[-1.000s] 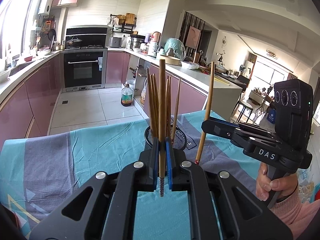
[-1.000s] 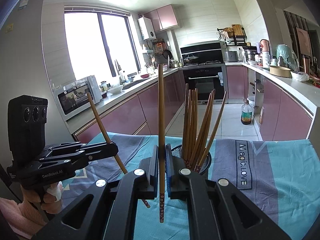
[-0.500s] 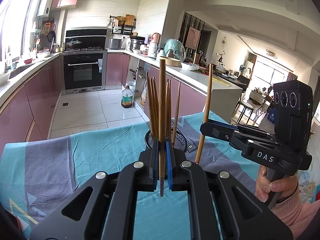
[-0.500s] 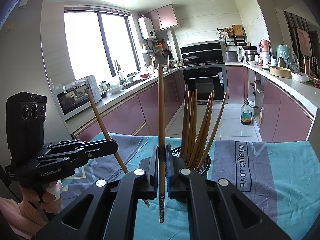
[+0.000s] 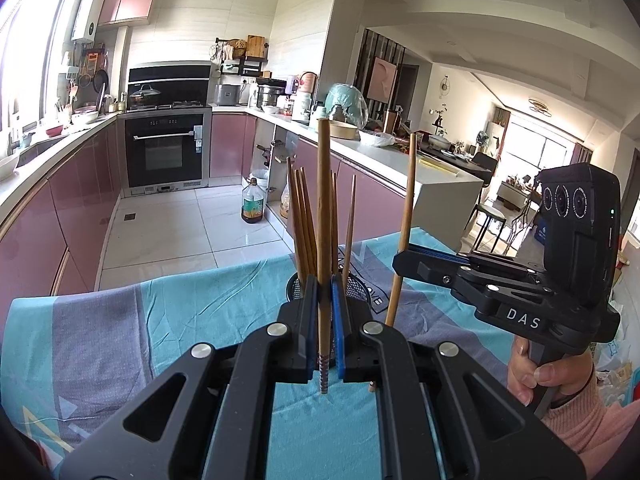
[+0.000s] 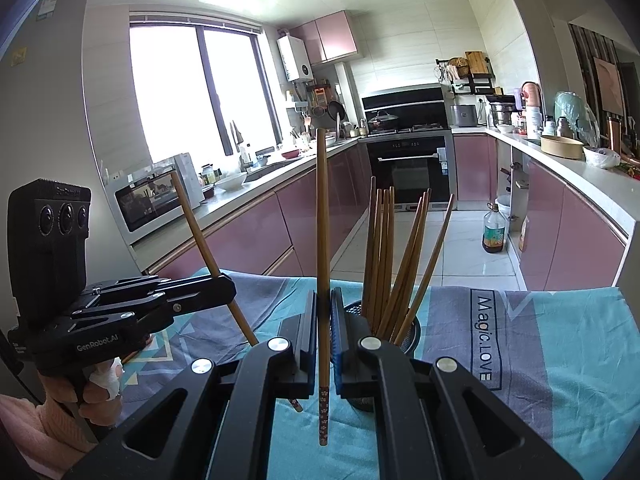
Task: Organize utensils
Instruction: 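Bring both upright chopsticks over the mesh holder's rim, then lower the left tool's chopstick into the holder while the right tool lowers its own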
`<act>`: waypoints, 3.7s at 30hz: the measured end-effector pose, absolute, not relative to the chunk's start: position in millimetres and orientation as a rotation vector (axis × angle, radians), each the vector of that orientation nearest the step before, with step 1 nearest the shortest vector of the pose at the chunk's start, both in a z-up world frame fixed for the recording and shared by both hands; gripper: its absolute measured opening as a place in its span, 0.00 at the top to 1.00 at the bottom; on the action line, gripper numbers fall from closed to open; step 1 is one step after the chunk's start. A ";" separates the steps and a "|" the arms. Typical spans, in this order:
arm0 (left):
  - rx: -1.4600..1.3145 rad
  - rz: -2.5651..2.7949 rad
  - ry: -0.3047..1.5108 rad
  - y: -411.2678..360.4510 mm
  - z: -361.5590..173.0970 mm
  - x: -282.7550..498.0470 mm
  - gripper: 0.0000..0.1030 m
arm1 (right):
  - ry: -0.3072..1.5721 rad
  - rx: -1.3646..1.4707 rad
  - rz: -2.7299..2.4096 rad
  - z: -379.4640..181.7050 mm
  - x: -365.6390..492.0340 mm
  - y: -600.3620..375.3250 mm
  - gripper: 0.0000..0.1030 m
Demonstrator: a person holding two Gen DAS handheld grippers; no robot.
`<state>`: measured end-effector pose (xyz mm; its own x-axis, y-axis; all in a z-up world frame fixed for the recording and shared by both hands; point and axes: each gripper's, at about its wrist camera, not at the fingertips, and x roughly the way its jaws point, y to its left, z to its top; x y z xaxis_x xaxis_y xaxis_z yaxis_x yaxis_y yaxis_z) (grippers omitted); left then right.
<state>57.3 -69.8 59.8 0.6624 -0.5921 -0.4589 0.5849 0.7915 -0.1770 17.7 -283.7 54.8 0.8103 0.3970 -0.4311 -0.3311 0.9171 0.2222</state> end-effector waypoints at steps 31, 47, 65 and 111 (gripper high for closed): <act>-0.023 -0.683 0.398 -63.3 101.0 57.6 0.93 | 0.397 0.117 0.396 86.2 28.7 -288.0 0.95; -0.009 -0.665 0.397 -67.7 100.9 58.4 0.93 | 0.387 0.119 0.351 85.9 42.3 -285.9 0.95; -0.001 -0.657 0.446 -81.3 109.6 75.5 0.93 | 0.427 0.142 0.306 75.0 61.4 -285.0 0.95; 0.061 -0.649 0.574 -99.3 96.9 112.4 0.93 | 0.524 0.203 0.304 36.2 83.1 -287.0 0.95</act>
